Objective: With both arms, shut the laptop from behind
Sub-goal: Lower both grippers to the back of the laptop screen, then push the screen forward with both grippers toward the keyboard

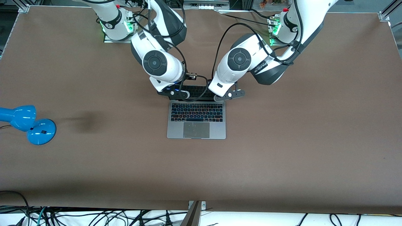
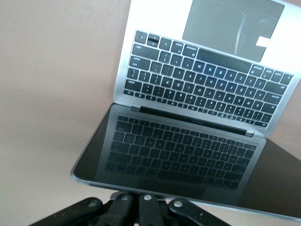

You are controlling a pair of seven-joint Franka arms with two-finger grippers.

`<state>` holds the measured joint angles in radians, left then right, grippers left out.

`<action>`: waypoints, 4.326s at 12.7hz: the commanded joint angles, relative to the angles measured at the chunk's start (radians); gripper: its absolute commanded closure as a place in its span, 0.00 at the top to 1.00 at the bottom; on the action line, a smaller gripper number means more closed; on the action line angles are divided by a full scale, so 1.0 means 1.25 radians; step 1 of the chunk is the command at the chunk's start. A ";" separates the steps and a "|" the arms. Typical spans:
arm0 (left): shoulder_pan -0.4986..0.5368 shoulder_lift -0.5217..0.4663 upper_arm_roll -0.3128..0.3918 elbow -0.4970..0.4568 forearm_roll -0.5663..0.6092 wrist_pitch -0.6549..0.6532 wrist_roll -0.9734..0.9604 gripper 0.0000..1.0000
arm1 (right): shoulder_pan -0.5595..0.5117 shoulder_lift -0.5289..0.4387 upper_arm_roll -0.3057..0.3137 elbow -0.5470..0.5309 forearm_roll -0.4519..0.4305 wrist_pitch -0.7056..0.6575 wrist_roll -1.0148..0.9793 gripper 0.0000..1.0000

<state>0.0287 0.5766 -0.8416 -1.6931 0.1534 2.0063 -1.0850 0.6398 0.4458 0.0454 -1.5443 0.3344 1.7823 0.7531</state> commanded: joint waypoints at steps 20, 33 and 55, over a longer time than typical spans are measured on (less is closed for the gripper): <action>-0.029 0.093 0.041 0.078 0.087 0.004 -0.013 0.00 | -0.028 0.059 -0.009 0.006 -0.108 0.003 -0.038 0.00; -0.114 0.128 0.144 0.155 0.079 0.003 -0.013 0.00 | -0.063 0.095 -0.011 0.043 -0.118 0.059 -0.083 0.00; -0.177 0.211 0.225 0.260 0.082 0.004 -0.011 0.00 | -0.081 0.176 -0.019 0.045 -0.152 0.189 -0.114 0.00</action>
<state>-0.1507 0.7961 -0.5866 -1.4362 0.2258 2.0187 -1.0864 0.5442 0.6485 0.0204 -1.5046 0.1576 1.9995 0.6243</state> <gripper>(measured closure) 0.991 0.991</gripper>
